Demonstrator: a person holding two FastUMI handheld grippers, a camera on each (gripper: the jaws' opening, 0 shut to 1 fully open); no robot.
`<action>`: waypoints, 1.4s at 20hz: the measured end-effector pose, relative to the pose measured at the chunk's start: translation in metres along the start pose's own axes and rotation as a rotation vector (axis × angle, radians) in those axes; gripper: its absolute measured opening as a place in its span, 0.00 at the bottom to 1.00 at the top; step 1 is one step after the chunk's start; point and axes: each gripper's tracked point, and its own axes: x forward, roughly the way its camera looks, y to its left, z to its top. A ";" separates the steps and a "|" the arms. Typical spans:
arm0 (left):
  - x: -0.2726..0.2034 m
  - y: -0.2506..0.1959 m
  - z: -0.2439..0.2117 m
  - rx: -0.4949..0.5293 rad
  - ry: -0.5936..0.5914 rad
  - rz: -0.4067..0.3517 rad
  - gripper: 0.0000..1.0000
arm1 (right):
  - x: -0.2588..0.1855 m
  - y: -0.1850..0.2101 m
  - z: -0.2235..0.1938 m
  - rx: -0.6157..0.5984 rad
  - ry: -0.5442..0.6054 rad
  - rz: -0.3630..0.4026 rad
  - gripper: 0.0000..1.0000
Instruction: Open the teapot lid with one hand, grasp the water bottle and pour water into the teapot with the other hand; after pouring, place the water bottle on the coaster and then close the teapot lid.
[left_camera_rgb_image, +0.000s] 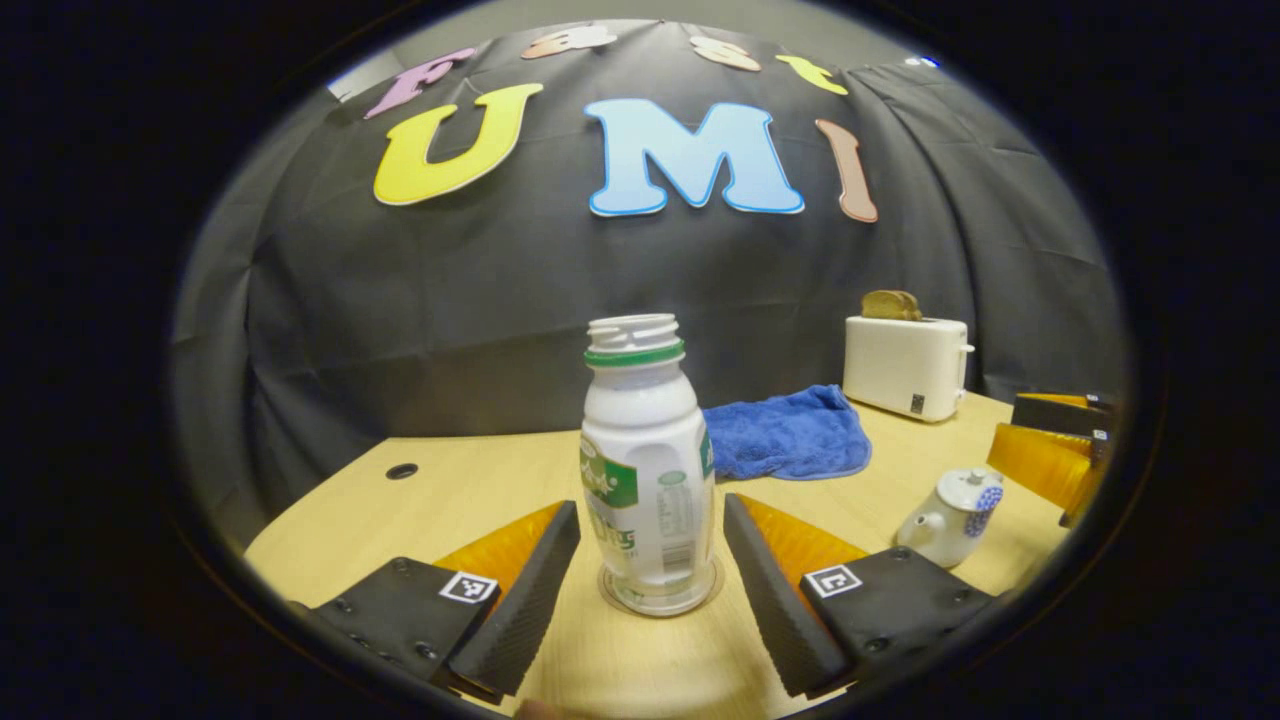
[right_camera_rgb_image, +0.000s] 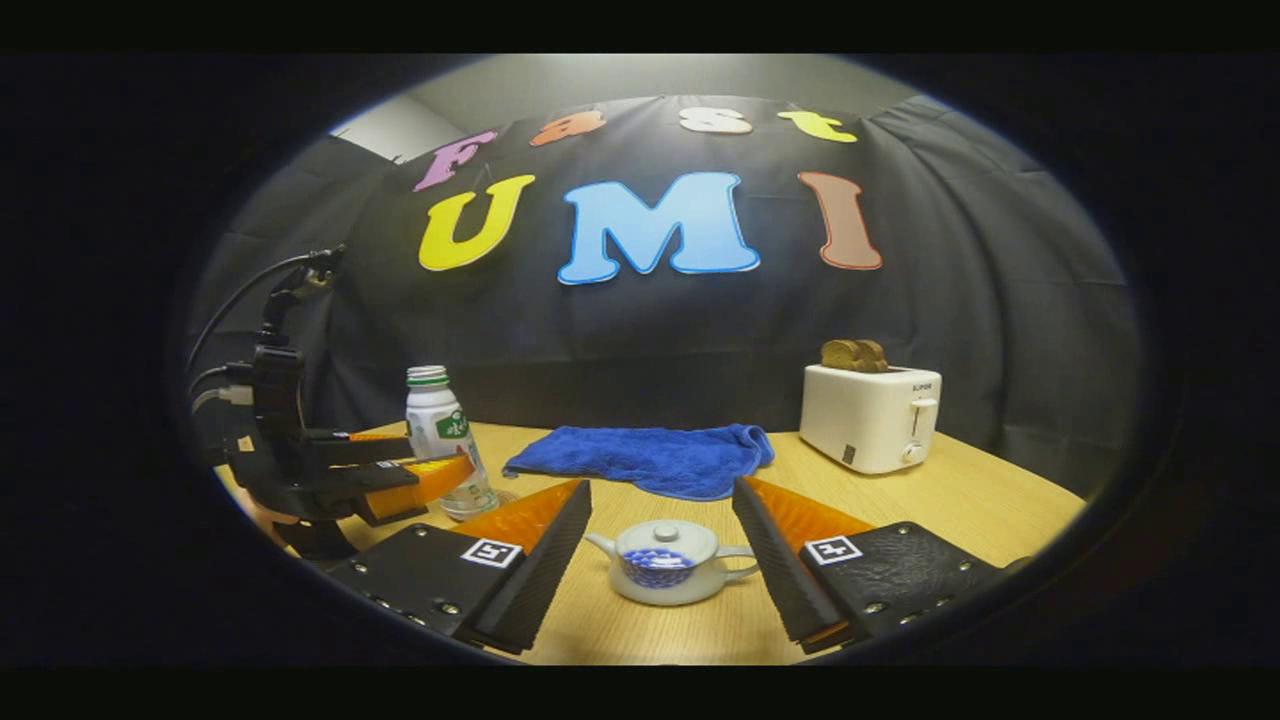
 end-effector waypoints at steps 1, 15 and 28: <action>-0.002 -0.002 -0.001 -0.005 -0.002 -0.011 1.00 | 0.000 0.000 0.000 -0.001 0.001 0.001 0.88; -0.126 -0.014 -0.022 -0.018 -0.093 0.078 0.95 | -0.059 0.040 -0.019 0.054 -0.047 0.043 0.88; -0.168 -0.040 -0.023 -0.046 -0.161 0.099 1.00 | -0.091 0.046 -0.033 0.013 -0.052 -0.007 0.88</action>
